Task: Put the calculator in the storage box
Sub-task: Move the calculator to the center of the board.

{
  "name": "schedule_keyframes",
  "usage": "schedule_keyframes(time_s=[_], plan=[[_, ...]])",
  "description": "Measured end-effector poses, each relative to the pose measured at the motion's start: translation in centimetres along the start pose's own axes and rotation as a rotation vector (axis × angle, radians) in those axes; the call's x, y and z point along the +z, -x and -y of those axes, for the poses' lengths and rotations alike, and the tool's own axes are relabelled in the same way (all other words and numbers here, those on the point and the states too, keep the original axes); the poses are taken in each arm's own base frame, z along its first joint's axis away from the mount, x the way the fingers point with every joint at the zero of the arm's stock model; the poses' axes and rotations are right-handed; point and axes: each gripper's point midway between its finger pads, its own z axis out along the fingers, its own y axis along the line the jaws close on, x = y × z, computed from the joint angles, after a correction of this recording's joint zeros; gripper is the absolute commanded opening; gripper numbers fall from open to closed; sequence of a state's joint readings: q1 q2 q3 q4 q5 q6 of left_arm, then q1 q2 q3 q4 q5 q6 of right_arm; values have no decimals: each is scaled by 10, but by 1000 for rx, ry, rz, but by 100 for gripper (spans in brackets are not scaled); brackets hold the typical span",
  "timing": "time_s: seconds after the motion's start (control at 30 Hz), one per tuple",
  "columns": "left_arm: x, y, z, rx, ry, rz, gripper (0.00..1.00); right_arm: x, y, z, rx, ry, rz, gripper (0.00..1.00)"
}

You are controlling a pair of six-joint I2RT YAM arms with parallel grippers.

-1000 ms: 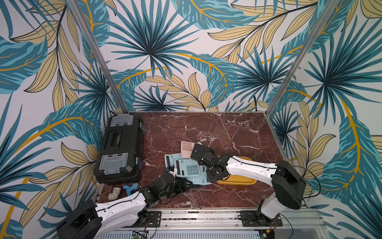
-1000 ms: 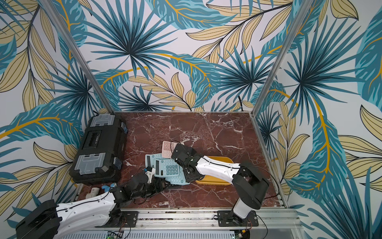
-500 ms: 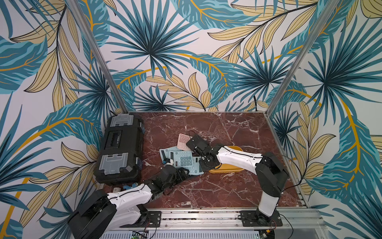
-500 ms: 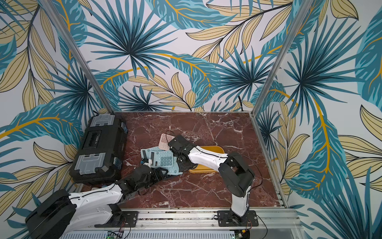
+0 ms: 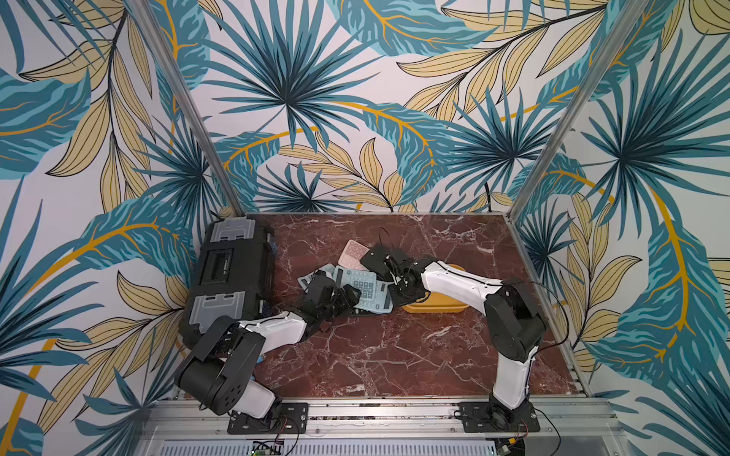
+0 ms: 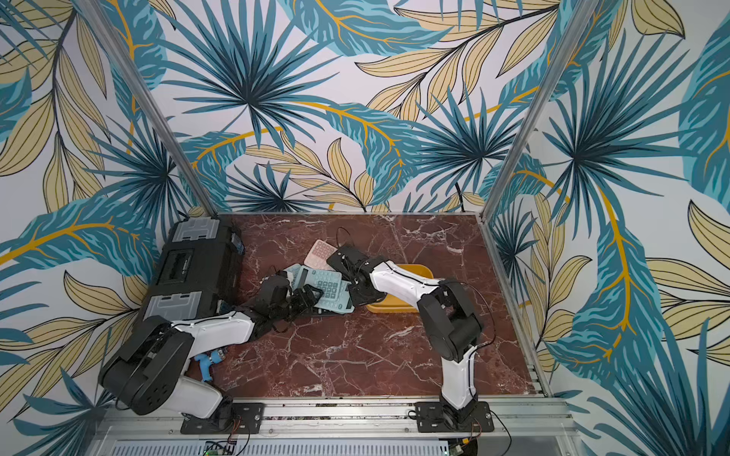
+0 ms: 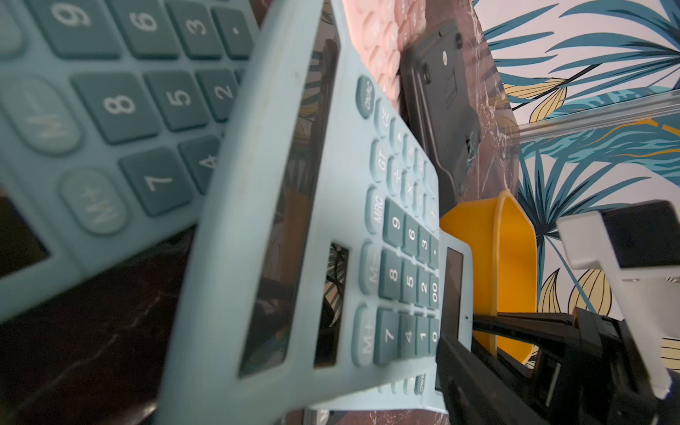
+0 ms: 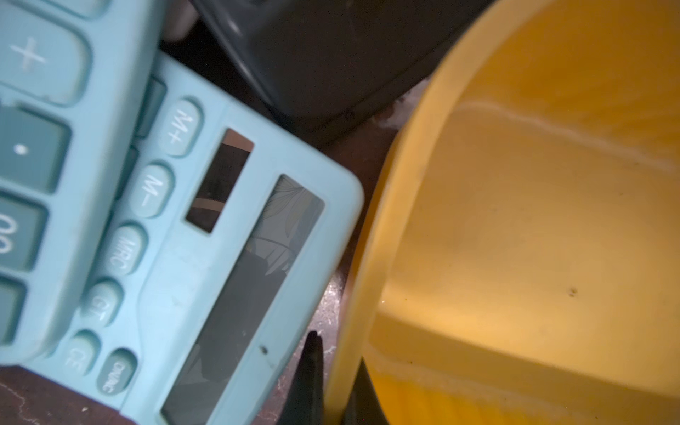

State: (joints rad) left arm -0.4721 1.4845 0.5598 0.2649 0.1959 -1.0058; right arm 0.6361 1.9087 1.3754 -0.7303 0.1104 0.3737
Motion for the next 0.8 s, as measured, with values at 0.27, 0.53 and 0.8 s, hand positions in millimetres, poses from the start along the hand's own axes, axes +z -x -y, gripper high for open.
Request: schedule_keyframes(time_s=[0.27,0.53,0.8], plan=[[-21,2,13,45,-24,6,94,-15,-52,22,18,-27,-38,0],[-59,5,28,113,-41,33,100,-30,-97,0,26,8,-51,0],[-84,0,19,171,8,27,100,-44,-116,-37,55,67,-9,0]])
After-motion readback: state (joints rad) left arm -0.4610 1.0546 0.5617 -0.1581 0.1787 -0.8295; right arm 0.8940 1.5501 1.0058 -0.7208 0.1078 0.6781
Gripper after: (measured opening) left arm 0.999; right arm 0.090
